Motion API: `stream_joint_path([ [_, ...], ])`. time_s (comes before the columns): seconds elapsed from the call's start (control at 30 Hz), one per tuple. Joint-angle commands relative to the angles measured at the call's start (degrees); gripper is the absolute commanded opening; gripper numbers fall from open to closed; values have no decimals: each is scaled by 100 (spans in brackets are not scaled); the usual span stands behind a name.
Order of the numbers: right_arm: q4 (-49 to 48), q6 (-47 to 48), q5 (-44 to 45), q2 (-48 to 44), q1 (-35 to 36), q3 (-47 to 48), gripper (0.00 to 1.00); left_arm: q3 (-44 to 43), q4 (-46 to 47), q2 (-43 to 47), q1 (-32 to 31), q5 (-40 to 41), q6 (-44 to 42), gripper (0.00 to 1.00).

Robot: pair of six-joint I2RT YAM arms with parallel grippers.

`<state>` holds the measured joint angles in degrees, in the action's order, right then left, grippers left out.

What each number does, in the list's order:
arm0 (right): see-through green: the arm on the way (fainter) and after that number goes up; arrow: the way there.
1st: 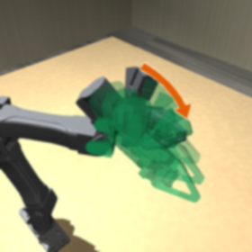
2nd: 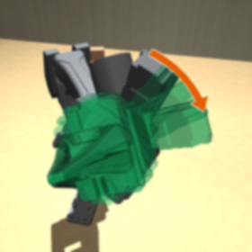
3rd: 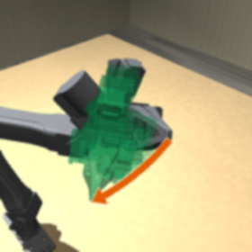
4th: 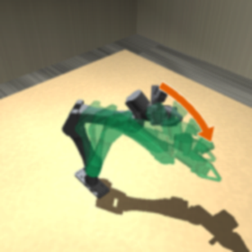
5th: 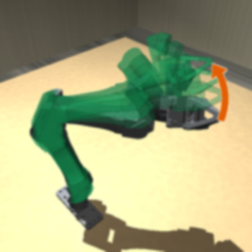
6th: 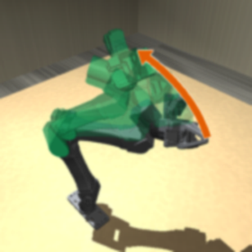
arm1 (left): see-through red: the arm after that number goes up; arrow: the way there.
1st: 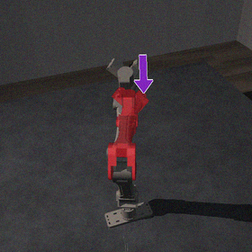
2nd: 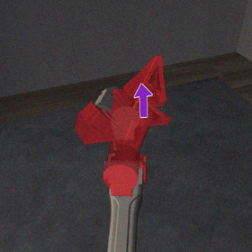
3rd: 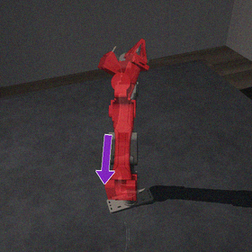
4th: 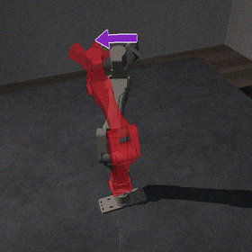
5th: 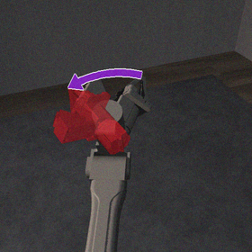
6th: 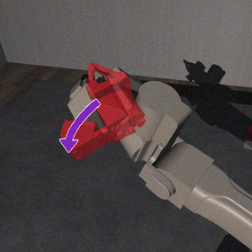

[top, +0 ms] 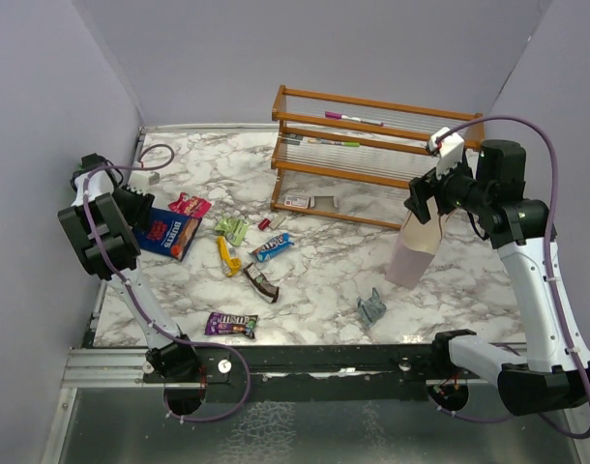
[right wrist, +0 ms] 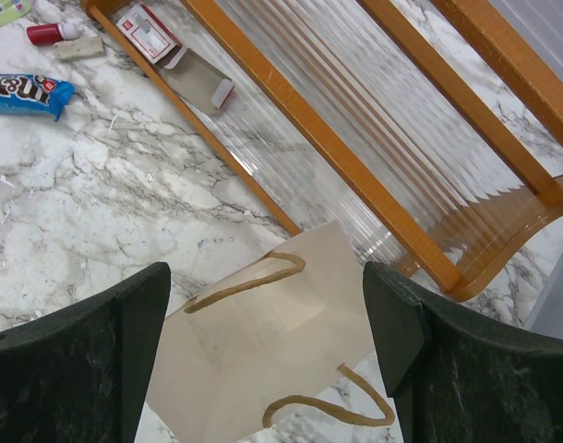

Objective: Place the snacks into the paper bag
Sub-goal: Pick up the snack from the center of the board.

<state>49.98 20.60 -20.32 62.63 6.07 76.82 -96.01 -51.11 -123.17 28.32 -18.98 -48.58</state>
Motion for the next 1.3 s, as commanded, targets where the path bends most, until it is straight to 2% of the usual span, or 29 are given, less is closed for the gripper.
stream_joint_path([
  [0.0,94,-65,80,-5,24,49,86,451,57,63,51,-115,-124,41],
  [0.33,-5,42,50,-5,22,80,86,1073,270,588,42,-385,55,2],
  [0.37,-15,48,35,1,26,101,86,1068,242,698,42,-408,77,0],
  [0.63,-142,6,-335,-4,26,216,86,886,-636,1792,-177,-945,272,0],
  [0.83,-338,-30,-823,12,26,444,86,767,-1258,2851,-683,-1225,430,0],
  [1.07,-782,-241,-1893,88,26,776,85,482,-1197,4123,-1937,-1122,664,0],
  [1.27,-1225,-532,-3143,381,29,902,82,32,-664,4749,-3054,-1401,990,0],
])
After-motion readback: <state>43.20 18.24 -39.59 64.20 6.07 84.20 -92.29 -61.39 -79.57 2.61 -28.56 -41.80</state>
